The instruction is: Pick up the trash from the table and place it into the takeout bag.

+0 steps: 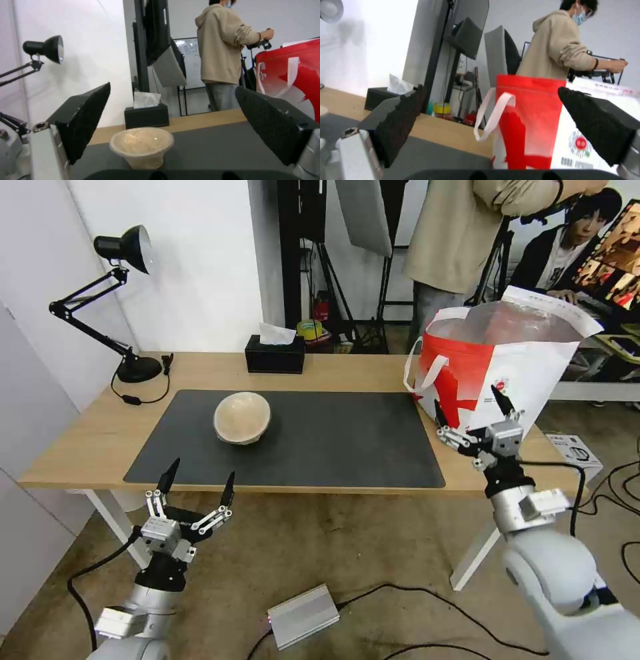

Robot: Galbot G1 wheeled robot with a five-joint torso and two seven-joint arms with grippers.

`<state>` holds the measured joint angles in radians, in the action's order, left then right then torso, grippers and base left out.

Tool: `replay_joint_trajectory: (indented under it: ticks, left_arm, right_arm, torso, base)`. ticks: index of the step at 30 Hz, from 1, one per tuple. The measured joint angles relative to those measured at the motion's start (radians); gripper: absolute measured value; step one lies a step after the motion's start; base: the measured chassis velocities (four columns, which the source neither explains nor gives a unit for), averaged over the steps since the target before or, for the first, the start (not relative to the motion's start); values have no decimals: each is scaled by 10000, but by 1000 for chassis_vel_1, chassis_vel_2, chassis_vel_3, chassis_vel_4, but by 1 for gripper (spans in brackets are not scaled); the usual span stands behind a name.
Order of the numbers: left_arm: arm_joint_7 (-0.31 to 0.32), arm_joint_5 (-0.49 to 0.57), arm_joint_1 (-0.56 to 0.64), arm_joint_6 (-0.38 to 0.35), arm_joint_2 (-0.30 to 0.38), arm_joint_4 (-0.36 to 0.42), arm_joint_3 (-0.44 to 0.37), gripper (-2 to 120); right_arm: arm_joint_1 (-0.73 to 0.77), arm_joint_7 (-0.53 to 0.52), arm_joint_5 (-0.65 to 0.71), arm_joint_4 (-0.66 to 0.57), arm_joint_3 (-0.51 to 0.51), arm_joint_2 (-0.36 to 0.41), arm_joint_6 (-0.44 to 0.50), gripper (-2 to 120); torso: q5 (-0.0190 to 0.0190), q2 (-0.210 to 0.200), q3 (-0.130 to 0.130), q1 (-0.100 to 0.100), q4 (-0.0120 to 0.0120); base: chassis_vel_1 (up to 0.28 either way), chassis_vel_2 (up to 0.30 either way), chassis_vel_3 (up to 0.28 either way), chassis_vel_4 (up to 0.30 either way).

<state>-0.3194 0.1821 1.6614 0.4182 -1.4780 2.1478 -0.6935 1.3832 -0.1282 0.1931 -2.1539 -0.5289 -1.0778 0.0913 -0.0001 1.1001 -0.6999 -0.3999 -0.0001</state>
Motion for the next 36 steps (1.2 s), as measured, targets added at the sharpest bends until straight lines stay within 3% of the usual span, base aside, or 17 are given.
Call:
replay_joint_trajectory:
  ticks: [18, 36]
  left_arm:
    - [16, -53, 9, -3, -63, -37, 62, 100]
    - [25, -26, -150, -117, -81, -117, -16, 100]
  right_arm:
    - [1555, 471, -1434, -444, -21, -1267, 754, 100]
    - [2306, 740, -2103, -421, 172, -1811, 1255, 100]
  torso:
    - [1, -1, -1, -1, 0]
    - [0, -1, -1, -1, 1]
  base:
    - [0, 0, 0, 0]
    - [0, 0, 0, 0]
